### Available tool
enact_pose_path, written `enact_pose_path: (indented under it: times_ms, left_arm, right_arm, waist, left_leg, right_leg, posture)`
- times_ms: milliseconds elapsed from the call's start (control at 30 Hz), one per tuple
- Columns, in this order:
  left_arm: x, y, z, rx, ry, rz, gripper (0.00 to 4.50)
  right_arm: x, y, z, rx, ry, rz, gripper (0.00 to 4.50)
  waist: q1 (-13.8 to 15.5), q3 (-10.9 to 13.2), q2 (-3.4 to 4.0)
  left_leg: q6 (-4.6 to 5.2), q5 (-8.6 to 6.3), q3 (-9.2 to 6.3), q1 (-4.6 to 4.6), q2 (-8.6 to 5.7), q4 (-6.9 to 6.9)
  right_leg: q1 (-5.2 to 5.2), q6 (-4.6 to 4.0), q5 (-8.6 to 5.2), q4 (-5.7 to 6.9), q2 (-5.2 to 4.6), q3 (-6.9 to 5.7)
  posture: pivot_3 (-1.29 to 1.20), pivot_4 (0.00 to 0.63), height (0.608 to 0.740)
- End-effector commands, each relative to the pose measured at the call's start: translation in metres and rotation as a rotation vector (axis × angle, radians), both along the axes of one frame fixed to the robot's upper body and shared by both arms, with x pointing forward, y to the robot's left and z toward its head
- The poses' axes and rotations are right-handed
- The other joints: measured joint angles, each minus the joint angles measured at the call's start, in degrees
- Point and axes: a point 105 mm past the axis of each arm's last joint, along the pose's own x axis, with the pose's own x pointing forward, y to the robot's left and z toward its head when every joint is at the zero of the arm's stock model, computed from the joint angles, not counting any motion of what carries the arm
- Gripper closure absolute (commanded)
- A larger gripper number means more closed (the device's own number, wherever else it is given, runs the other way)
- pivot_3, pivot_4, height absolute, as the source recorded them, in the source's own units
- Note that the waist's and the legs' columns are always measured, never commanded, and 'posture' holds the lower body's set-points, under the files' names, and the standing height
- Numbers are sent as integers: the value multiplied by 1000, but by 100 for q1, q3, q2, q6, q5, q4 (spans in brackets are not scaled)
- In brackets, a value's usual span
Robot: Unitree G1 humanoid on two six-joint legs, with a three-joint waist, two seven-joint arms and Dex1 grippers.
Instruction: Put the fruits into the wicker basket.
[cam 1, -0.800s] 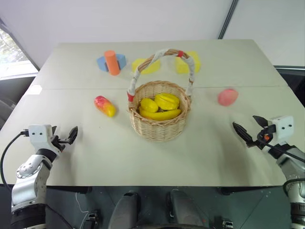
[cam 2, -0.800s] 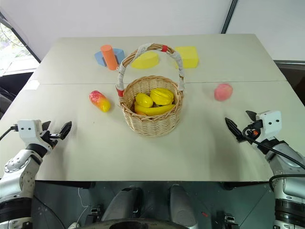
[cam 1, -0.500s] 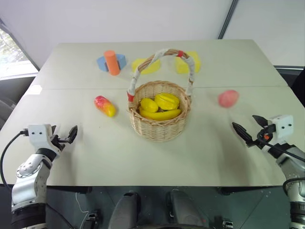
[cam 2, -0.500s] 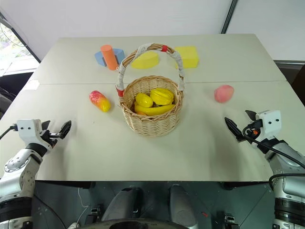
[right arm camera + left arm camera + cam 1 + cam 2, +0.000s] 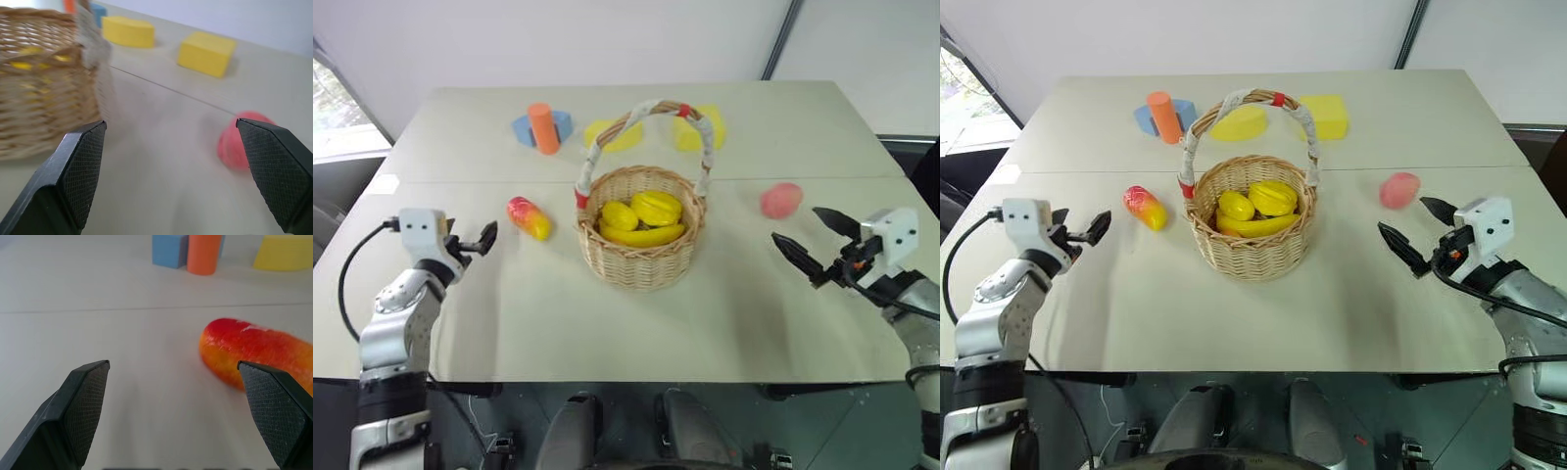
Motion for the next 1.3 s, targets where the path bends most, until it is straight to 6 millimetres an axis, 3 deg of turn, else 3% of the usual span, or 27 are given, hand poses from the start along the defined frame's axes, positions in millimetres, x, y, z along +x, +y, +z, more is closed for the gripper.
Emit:
enact_pose_path:
  times_ms: [33, 200, 467, 800, 1033, 1133, 1267, 1300]
  left_arm:
    - [7, -31, 26, -29, -26, -49, 0]
    - [17, -54, 28, -82, 100, 76, 0]
    - [23, -68, 25, -29, 282, 258, 0]
    - [33, -86, 7, -57, 431, 313, 0]
    - [42, -87, 4, -103, 435, 319, 0]
    - [44, -84, 8, -89, 398, 323, 933]
    - [45, -81, 12, -81, 371, 326, 2684]
    - [45, -81, 11, -82, 373, 319, 2813]
  right_arm:
    - [-14, 23, 28, -50, -38, 132, 70]
    - [-24, 48, 45, -116, -40, 264, 70]
    - [-35, 73, 59, -164, -43, 412, 70]
    - [-38, 88, 53, -135, -44, 471, 70]
    - [-41, 94, 50, -120, -49, 482, 70]
    - [-43, 97, 48, -113, -48, 489, 0]
    - [-43, 100, 46, -109, -46, 497, 0]
    - [-43, 101, 46, -109, -47, 497, 0]
  waist:
    - [10, 0, -1]
    - [5, 0, -7]
    - [10, 6, -27]
    - [37, 7, -33]
    - [26, 10, -39]
    - [33, 10, -40]
    - [36, 11, -40]
    - [36, 11, -41]
  left_leg:
    - [0, 0, -2, -2, 0, 2]
    - [1, 0, -3, -4, 0, 5]
    - [0, 0, -4, -8, 0, 10]
    - [-12, 7, -3, -11, -3, 12]
    - [-22, 12, -3, -12, -3, 12]
    - [-24, 14, -3, -12, -4, 12]
    - [-25, 14, -3, -13, -4, 12]
    - [-25, 14, -3, -13, -4, 12]
  right_leg:
    - [0, 0, 0, 0, 0, -1]
    - [0, 2, 1, -1, 3, -4]
    - [0, 5, 2, -1, 9, -11]
    - [0, 5, 2, -4, 6, -12]
    - [-1, 7, 3, -4, 6, -12]
    - [-1, 7, 3, -5, 5, -12]
    - [-1, 7, 3, -5, 5, -12]
    - [-1, 7, 3, -5, 5, -12]
  posture:
    - [0, 150, 740]
    - [0, 150, 740]
    - [0, 150, 740]
    - [0, 150, 740]
    - [0, 150, 740]
    - [0, 150, 740]
    - [0, 150, 740]
    - [0, 150, 740]
